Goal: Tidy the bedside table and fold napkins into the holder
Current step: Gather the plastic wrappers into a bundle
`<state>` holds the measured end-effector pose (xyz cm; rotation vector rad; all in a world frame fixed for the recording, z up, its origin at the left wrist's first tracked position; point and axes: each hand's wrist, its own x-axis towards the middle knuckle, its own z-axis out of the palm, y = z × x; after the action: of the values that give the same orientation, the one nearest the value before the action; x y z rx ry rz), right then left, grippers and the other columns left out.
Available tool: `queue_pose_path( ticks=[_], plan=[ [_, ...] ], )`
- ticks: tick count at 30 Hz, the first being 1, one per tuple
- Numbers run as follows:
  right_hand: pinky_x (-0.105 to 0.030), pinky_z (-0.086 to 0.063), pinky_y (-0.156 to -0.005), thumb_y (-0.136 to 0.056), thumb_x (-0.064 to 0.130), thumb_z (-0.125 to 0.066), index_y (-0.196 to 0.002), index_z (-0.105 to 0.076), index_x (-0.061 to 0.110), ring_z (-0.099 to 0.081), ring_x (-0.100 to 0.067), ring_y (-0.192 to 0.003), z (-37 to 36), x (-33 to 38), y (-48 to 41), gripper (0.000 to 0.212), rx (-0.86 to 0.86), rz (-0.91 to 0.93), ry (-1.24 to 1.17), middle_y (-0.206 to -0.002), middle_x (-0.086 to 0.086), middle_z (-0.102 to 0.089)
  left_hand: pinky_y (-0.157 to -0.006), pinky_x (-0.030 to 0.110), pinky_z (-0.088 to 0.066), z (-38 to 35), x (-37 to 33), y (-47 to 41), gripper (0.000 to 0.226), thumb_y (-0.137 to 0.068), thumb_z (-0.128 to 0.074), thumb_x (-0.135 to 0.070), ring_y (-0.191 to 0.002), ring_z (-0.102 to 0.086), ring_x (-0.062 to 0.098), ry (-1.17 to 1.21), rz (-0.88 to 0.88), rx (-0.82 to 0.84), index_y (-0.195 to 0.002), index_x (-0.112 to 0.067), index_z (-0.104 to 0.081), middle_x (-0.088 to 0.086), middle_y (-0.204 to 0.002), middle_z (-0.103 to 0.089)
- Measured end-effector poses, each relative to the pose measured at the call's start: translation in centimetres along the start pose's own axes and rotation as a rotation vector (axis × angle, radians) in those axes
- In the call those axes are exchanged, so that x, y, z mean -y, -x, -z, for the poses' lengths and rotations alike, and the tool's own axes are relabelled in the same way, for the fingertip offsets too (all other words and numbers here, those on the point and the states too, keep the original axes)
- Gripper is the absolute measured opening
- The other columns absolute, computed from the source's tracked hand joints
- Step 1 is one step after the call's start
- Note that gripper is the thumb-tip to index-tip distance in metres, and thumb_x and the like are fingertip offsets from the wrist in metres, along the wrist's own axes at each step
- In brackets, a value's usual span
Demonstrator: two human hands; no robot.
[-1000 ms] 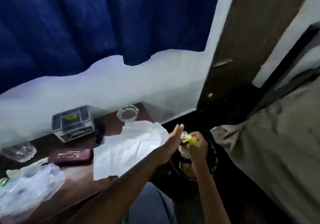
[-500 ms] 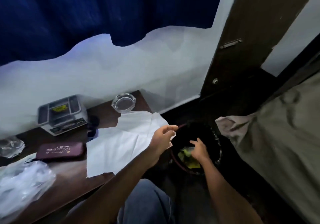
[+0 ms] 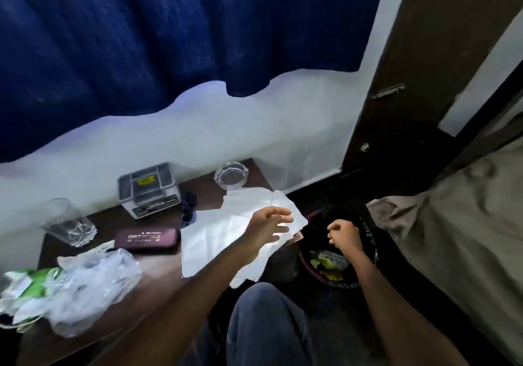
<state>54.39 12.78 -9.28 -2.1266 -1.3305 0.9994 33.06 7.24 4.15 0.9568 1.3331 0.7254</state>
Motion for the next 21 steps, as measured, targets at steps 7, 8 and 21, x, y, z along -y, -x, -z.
queue_pose_path(
  ticks=[7, 8, 21],
  plan=[
    [-0.037, -0.057, -0.069, -0.07, 0.002, -0.05, -0.057, -0.055, 0.023, -0.066, -0.03, -0.06, -0.3, 9.2, 3.0, 0.025, -0.04, 0.225, 0.004, -0.066, -0.01, -0.068, -0.074, 0.025, -0.042, 5.7, -0.7, 4.1, 0.017, -0.095, -0.042, -0.016, -0.083, -0.06, 0.014, -0.009, -0.047, -0.067, -0.096, -0.02, -0.058, -0.003, -0.094, -0.065],
    [-0.038, -0.057, -0.068, -0.069, 0.003, -0.049, -0.057, -0.056, 0.02, -0.066, -0.033, -0.062, -0.7, 10.2, 3.7, 0.022, -0.043, 0.254, 0.003, -0.064, -0.012, -0.068, -0.074, 0.025, -0.042, 6.4, -0.8, 4.7, 0.017, -0.095, -0.042, -0.017, -0.082, -0.06, 0.014, -0.008, -0.053, -0.085, -0.095, -0.02, -0.058, -0.001, -0.097, -0.065],
    [-0.016, -0.034, -0.036, -0.083, 0.005, -0.056, -0.062, -0.054, 0.015, -0.051, -0.004, -0.034, -8.1, 20.8, 15.3, 0.023, 0.359, 0.482, 0.016, -0.055, -0.003, -0.058, -0.069, 0.028, -0.048, 18.8, 4.5, 14.9, 0.019, -0.094, -0.045, -0.006, -0.076, -0.061, 0.02, 0.077, -0.211, -0.418, -0.087, -0.015, -0.06, 0.006, -0.087, -0.064]
  ],
)
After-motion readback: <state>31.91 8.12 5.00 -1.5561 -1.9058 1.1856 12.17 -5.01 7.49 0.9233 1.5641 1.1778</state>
